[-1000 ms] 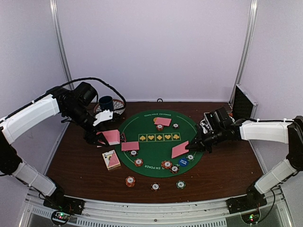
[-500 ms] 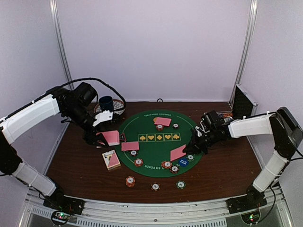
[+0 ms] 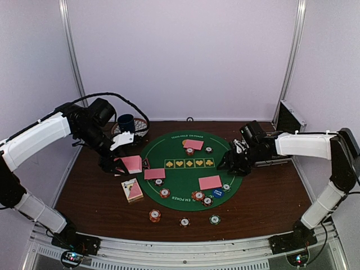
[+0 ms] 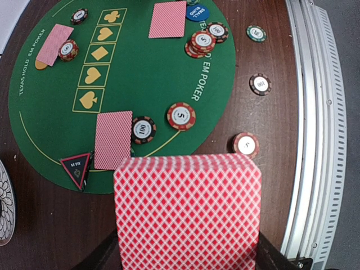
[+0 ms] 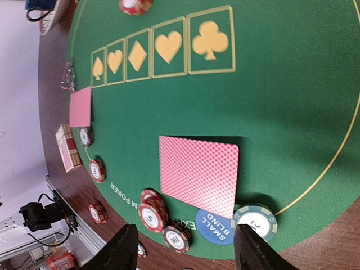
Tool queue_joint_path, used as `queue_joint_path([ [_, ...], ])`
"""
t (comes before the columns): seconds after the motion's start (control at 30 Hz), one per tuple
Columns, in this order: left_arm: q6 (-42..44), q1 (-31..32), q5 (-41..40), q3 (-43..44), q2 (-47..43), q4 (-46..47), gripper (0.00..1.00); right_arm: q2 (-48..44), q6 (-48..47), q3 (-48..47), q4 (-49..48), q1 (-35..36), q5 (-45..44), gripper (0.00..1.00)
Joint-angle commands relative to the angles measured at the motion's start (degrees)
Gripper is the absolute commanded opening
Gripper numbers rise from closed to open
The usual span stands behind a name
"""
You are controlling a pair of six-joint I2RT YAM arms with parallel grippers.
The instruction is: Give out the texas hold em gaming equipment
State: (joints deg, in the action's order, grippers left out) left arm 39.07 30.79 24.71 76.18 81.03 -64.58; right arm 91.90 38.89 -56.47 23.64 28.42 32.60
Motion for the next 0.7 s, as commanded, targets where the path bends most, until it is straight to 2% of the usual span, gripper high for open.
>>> queue_joint_path([
  [0.0, 0.1, -0.2, 1.9, 0.3, -0.7, 0.9, 0.00, -4.0, -0.9, -4.3, 2.6, 1.5, -4.6, 0.66],
  [0.17, 0.0, -0.2, 1.6, 0.5, -0.6, 0.9, 0.00, -4.4, 2.8, -8.6, 0.3, 6.3, -4.6, 0.76],
  [0.33, -0.4, -0.2, 1.6, 1.0, -0.4, 1.0, 0.00, -3.4, 9.8, -10.5, -9.0, 12.7, -2.4, 0.82],
  [0.67, -0.9, -0.2, 1.9, 1.9, -0.1, 1.0, 0.00, 5.5, 22.9, -13.7, -29.1, 21.7, 4.1, 0.83],
])
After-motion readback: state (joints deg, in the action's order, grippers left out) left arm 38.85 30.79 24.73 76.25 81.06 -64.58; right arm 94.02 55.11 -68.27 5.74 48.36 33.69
